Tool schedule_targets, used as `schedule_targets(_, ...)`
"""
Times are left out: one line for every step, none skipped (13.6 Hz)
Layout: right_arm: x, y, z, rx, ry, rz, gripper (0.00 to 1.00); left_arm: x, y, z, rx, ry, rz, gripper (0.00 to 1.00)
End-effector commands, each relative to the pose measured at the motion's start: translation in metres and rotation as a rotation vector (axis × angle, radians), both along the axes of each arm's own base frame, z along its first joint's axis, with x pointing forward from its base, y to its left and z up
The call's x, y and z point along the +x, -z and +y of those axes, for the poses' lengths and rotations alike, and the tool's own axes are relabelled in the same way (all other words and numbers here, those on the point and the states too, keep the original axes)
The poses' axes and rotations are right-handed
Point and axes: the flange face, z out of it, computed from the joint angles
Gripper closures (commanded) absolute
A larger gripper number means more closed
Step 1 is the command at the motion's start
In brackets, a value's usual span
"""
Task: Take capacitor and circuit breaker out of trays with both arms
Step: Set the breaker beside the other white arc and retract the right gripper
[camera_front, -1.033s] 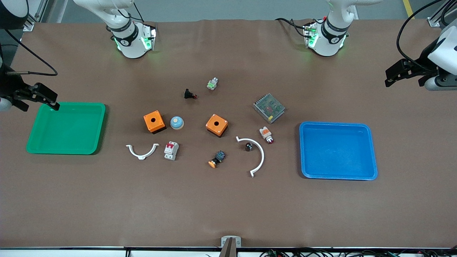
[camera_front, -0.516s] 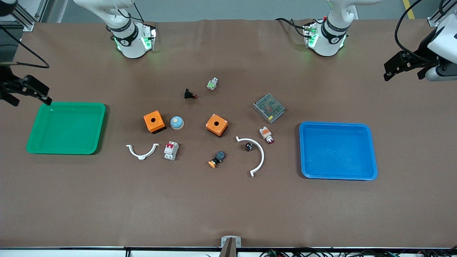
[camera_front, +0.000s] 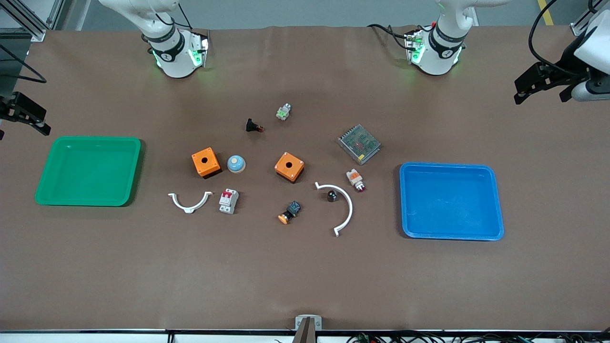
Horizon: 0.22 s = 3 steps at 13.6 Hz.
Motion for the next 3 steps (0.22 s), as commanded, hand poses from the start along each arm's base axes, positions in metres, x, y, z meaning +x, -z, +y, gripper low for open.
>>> schedule_targets(-0.0016,0.0032,-0.0015,0.010,-0.004,0.022,0.00,0.0046,-0.0036,0.0029,-0.010,0.005,-0.007,0.00)
schedule_targets(-0.0014,0.0036,-0.0025,0.009,0.003,0.021,0.00,0.0044,-0.0035,0.0029,-0.010,0.005,-0.006,0.00)
schedule_targets(-0.0009,0.0039,-0.0001,0.012,0.021,0.023,0.00,0.0044,-0.0035,0.0029,-0.010,0.005,-0.005,0.00)
